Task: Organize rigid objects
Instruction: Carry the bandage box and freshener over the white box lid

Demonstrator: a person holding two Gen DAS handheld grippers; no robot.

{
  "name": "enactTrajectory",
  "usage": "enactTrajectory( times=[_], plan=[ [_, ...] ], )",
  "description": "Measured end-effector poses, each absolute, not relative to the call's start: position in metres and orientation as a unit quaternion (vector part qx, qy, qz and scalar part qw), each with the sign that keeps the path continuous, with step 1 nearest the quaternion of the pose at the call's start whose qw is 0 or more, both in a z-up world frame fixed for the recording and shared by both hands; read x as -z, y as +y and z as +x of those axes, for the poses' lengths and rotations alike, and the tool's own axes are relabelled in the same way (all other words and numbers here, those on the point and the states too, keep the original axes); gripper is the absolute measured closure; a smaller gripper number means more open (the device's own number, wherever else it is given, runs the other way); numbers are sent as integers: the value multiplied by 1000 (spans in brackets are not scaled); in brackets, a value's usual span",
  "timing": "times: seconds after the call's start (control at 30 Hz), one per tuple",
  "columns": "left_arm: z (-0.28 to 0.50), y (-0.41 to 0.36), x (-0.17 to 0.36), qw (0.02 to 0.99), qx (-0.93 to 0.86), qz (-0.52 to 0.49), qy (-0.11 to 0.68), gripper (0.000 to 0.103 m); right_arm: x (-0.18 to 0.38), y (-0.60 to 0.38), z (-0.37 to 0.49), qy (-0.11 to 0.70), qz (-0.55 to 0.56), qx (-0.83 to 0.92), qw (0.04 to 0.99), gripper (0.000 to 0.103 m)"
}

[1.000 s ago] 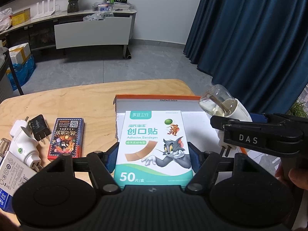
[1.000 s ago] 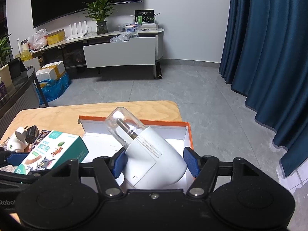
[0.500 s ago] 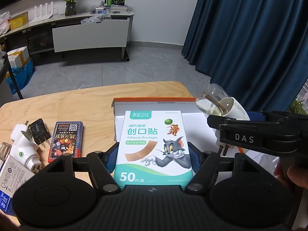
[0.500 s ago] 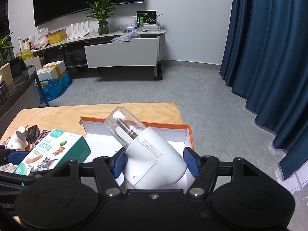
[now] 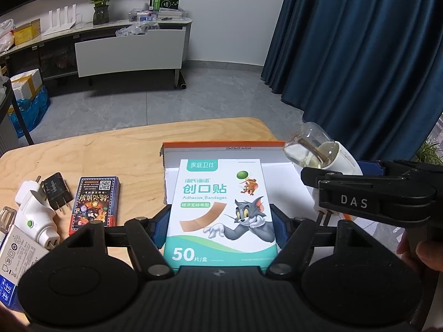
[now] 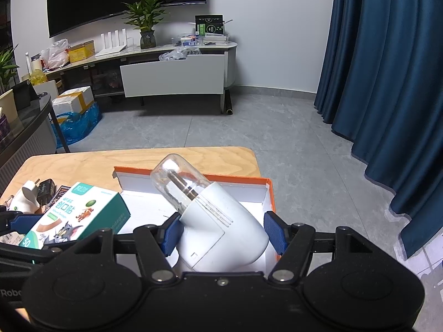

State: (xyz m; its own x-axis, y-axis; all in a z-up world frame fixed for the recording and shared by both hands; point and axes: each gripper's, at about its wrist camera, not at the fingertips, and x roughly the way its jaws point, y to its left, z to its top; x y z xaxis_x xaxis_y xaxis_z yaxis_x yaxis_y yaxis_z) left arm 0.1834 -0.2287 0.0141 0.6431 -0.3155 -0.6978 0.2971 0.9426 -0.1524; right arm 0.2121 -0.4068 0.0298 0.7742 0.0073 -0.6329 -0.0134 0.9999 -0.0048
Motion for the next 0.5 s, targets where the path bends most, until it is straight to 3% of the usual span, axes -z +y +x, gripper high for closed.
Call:
enactTrajectory(
  times=[0.5],
  plan=[
    [183, -233, -15, 907, 176, -7, 382, 31, -32, -412, 206, 336, 0, 0, 942, 26]
  ],
)
